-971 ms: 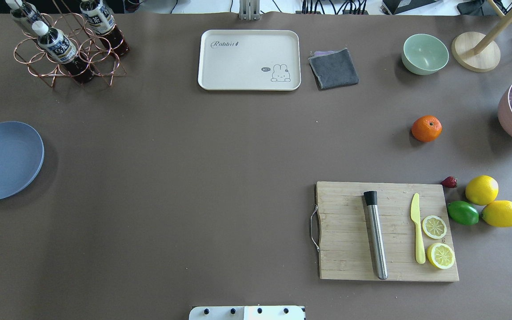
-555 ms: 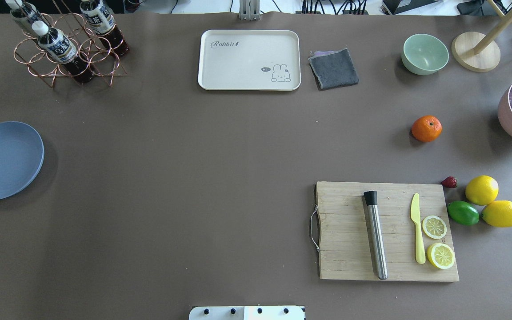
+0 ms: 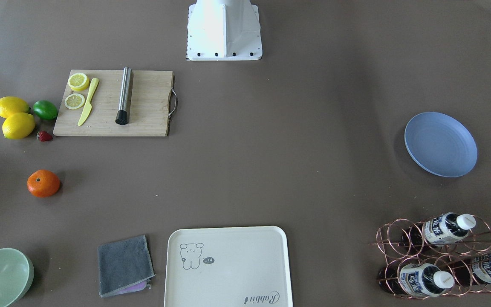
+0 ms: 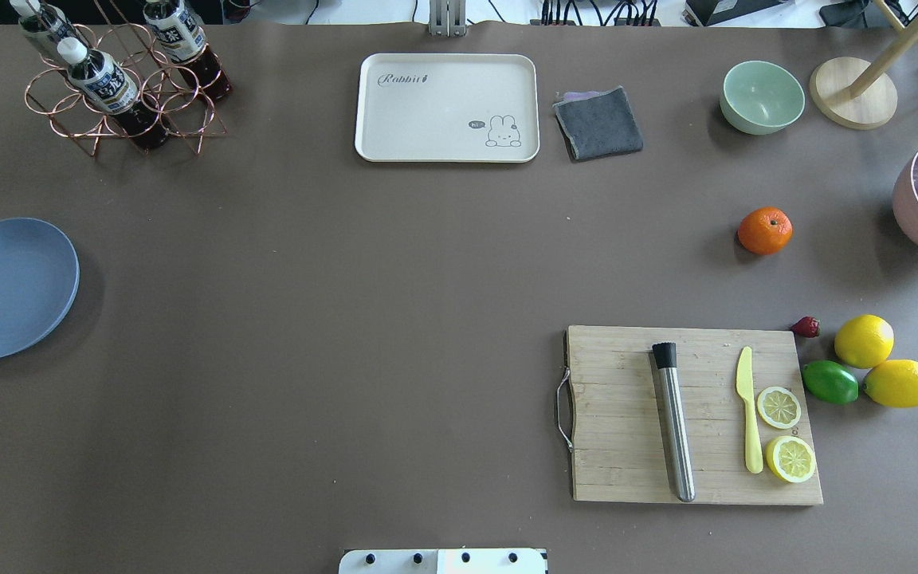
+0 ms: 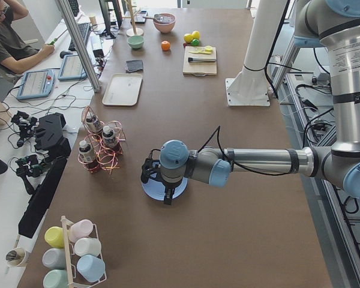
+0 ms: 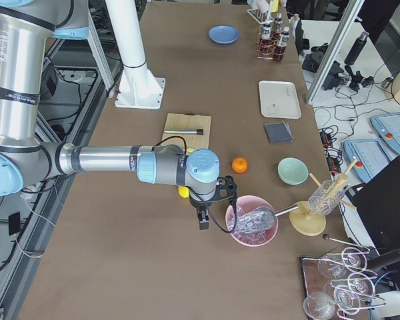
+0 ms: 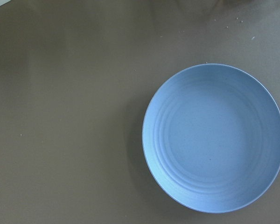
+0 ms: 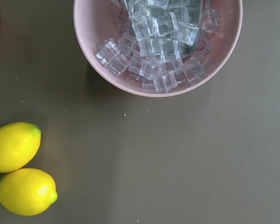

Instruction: Pick orange to plate

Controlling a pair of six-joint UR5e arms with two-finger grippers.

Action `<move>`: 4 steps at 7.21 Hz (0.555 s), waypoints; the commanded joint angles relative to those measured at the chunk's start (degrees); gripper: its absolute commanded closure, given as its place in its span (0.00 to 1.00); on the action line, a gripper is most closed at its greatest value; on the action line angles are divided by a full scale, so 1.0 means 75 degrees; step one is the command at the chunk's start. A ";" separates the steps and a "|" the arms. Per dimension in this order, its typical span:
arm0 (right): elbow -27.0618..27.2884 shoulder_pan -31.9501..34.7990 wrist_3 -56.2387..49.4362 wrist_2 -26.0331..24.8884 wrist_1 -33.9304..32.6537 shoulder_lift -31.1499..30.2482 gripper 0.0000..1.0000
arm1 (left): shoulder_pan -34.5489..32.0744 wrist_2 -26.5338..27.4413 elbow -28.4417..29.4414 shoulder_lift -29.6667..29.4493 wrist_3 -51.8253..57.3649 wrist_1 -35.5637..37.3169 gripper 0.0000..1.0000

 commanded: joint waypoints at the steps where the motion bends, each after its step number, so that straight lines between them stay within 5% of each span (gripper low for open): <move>1: 0.0003 -0.0003 -0.0001 -0.0021 0.0000 0.0000 0.00 | 0.0047 0.0112 -0.0005 0.0037 0.0010 0.0034 0.02; 4: 0.0003 -0.0166 0.0011 -0.0033 0.0012 0.0012 0.00 | 0.0060 0.0558 0.0041 0.0107 0.0046 0.0057 0.02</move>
